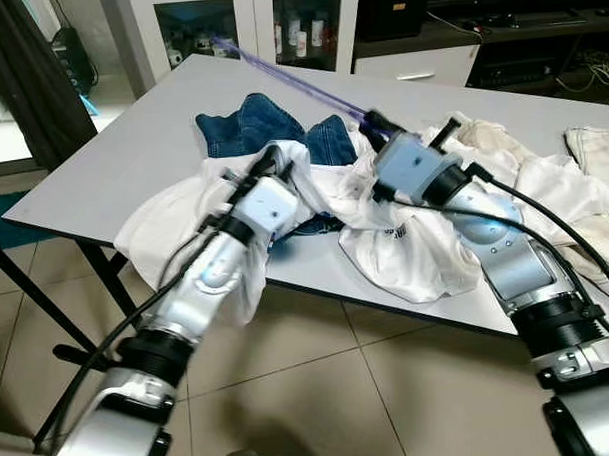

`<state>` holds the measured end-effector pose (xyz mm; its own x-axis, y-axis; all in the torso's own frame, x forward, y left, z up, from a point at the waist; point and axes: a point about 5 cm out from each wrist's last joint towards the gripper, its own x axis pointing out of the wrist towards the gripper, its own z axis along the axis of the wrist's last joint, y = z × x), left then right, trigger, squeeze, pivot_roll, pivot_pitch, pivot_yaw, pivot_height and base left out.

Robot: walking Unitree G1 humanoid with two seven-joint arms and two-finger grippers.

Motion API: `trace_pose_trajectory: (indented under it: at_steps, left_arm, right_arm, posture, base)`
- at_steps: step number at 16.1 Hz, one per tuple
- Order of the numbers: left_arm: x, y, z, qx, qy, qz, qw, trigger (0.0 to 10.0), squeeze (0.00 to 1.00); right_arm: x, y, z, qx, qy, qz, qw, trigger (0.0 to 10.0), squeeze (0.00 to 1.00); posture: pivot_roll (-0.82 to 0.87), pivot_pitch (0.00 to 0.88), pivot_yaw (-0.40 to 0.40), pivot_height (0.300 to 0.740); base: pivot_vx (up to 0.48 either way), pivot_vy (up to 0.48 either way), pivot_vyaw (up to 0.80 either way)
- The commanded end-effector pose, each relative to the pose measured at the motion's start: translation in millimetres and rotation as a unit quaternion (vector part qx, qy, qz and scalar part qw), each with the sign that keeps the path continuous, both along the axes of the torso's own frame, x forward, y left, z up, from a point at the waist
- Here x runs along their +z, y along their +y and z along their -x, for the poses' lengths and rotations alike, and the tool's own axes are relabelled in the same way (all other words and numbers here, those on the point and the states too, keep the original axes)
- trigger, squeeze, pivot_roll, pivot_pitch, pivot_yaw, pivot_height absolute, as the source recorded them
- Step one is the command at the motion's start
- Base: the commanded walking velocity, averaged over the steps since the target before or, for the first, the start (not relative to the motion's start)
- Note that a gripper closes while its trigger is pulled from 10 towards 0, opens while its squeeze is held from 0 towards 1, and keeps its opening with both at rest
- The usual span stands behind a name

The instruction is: Hang hanger

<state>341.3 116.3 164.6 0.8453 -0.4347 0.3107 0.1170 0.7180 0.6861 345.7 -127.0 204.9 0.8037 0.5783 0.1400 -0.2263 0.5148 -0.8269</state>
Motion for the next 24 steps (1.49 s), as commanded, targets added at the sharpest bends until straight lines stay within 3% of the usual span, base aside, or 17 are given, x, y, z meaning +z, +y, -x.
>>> trace_pose_trajectory:
  at_steps: [1, 4, 6, 7, 8, 11, 12, 13, 14, 22, 23, 24]
  left_arm:
    - [13, -4.4, -0.1, -0.008, -0.050, -0.012, 0.999, 10.0, 0.00]
    - [16, -11.0, 4.6, -0.029, -0.091, -0.066, 0.993, 10.0, 0.00]
    - [15, -16.3, 7.5, -0.046, -0.108, -0.100, 0.988, 10.0, 0.00]
    - [13, -17.7, 8.2, -0.051, -0.110, -0.109, 0.987, 10.0, 0.13]
    - [12, -19.4, 9.2, -0.057, -0.117, -0.122, 0.984, 10.0, 1.00]
    - [12, -21.2, 9.9, -0.062, -0.132, -0.145, 0.979, 10.0, 1.00]
    - [11, -21.4, 8.5, -0.058, -0.135, -0.156, 0.977, 10.0, 0.67]
    - [10, -21.2, 7.1, -0.054, -0.134, -0.163, 0.976, 10.0, 0.00]
    - [8, -20.9, 6.2, -0.054, -0.129, -0.168, 0.976, 10.0, 0.00]
    - [-12, -19.7, -1.5, -0.048, -0.042, -0.198, 0.978, 10.0, 0.00]
    - [-14, -19.1, -2.5, -0.048, -0.028, -0.195, 0.979, 9.3, 0.00]
    - [-15, -19.1, -3.0, -0.051, -0.020, -0.195, 0.979, 4.2, 0.00]
  right_arm:
    - [-4, 2.5, -1.1, -0.001, -0.005, 0.052, 0.999, 0.0, 0.00]
    - [-12, 5.5, 2.0, 0.006, -0.008, 0.104, 0.995, 0.0, 0.00]
    - [-13, 4.4, 1.5, -0.003, -0.007, 0.107, 0.994, 0.0, 0.00]
    - [-14, 3.6, 0.8, -0.007, -0.006, 0.108, 0.994, 0.0, 0.00]
    - [-14, 2.7, 0.2, -0.012, -0.009, 0.119, 0.993, 0.0, 0.00]
    - [-14, 3.8, 1.0, -0.010, -0.018, 0.141, 0.990, 0.0, 0.00]
    - [-15, 4.6, 1.5, -0.008, -0.022, 0.153, 0.988, 0.0, 0.00]
    - [-15, 6.3, 2.7, -0.003, -0.028, 0.168, 0.985, 0.0, 0.00]
    - [-16, 8.6, 4.9, 0.004, -0.038, 0.188, 0.981, 0.0, 0.00]
    - [-8, 25.0, 18.7, 0.054, -0.090, 0.199, 0.974, 0.0, 0.00]
    - [-8, 25.8, 20.2, 0.059, -0.096, 0.197, 0.974, 0.0, 0.00]
    - [-7, 26.2, 21.3, 0.061, -0.099, 0.198, 0.973, 0.0, 0.00]
  posture:
    - [0.16, 0.000, -0.020, 0.740]
    - [0.16, 0.000, -0.021, 0.740]
    - [0.15, 0.000, -0.018, 0.740]
    - [0.15, 0.000, -0.018, 0.740]
    - [0.15, 0.000, -0.018, 0.740]
    - [0.15, 0.000, -0.017, 0.740]
    - [0.15, 0.000, -0.017, 0.740]
    - [0.15, 0.000, -0.018, 0.740]
    - [0.15, 0.000, -0.018, 0.740]
    - [0.15, 0.000, -0.009, 0.740]
    - [0.15, 0.000, -0.009, 0.740]
    - [0.15, 0.000, -0.009, 0.740]
  base:
    - [0.000, 0.000, 0.00]
    - [0.000, 0.000, 0.00]
    - [0.000, 0.000, 0.00]
    - [0.000, 0.000, 0.00]
    - [0.000, 0.000, 0.00]
    - [0.000, 0.000, 0.00]
    - [0.000, 0.000, 0.00]
    - [0.000, 0.000, 0.00]
    - [0.000, 0.000, 0.00]
    - [0.000, 0.000, 0.00]
    - [0.000, 0.000, 0.00]
    - [0.000, 0.000, 0.00]
